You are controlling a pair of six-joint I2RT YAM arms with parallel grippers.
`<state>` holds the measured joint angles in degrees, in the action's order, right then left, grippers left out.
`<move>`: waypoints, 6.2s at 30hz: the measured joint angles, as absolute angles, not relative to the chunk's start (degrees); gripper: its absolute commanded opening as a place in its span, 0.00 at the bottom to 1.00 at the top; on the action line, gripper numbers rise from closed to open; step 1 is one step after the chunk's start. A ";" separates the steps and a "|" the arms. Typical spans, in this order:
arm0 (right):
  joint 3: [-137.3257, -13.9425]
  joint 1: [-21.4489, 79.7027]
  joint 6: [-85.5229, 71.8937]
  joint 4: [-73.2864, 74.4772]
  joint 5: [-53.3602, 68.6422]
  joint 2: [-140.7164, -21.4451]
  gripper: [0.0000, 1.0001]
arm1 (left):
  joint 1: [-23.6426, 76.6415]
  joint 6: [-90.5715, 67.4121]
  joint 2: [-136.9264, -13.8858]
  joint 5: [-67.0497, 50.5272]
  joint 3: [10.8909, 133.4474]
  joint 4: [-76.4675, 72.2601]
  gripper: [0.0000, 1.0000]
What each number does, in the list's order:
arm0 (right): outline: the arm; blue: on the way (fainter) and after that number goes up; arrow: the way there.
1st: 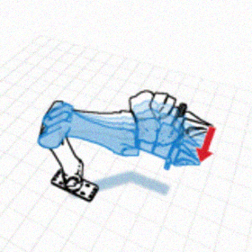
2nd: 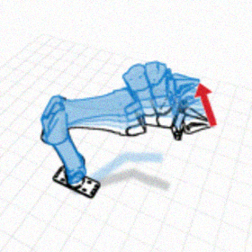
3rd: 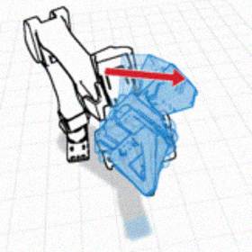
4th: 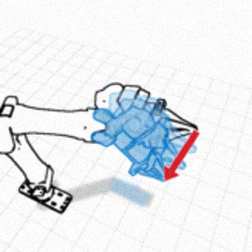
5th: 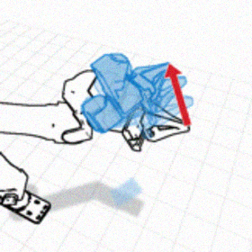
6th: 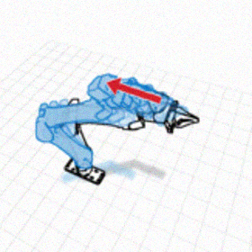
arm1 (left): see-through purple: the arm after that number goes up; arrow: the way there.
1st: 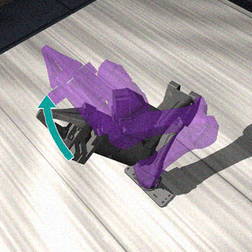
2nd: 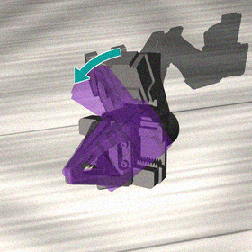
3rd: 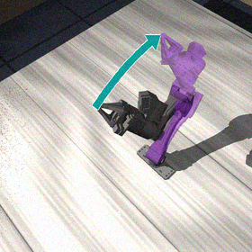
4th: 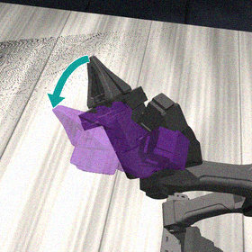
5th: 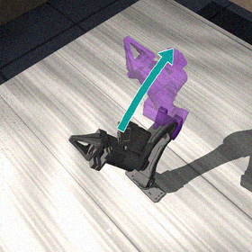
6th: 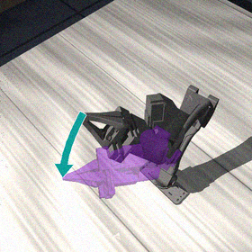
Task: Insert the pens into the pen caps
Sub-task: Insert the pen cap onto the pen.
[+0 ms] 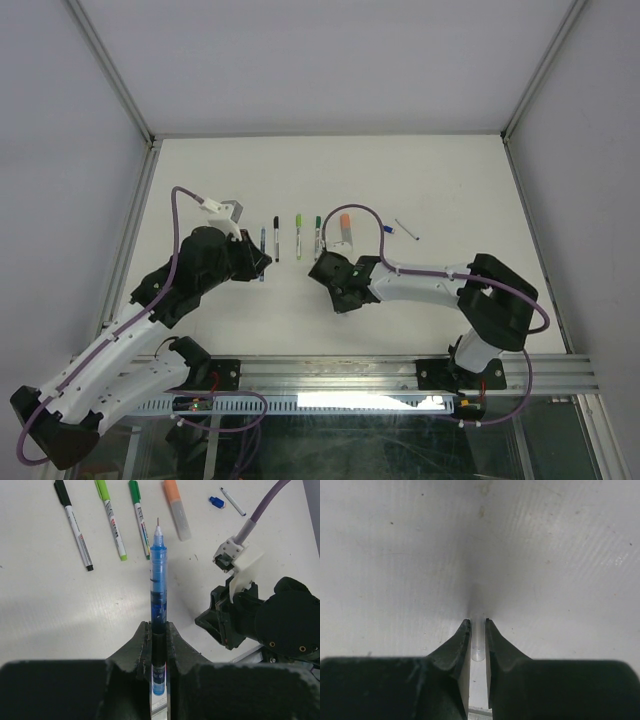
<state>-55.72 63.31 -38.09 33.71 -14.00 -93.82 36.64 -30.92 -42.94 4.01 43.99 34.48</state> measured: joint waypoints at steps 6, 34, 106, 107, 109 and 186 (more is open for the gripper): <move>-56.29 63.18 -45.04 37.67 -17.21 -91.37 0.00 | 36.64 -31.66 -43.40 2.42 42.87 33.50 0.00; -39.33 62.26 -33.61 -11.66 -6.50 -60.77 0.00 | 36.64 -35.42 -56.21 -20.75 40.34 14.72 0.00; -61.54 62.63 -22.61 6.15 0.75 -74.78 0.00 | 35.57 -37.43 -55.88 -25.19 39.75 13.61 0.00; -60.90 62.65 -22.72 5.69 0.99 -74.39 0.00 | 35.59 -37.78 -55.68 -25.26 39.55 13.41 0.00; -58.89 62.65 -22.79 4.43 1.80 -72.97 0.00 | 35.66 -38.50 -55.24 -25.80 39.31 12.88 0.00; -55.75 62.83 18.83 1.83 19.94 -66.30 0.12 | 36.01 -39.35 -55.53 -37.67 39.05 5.13 0.00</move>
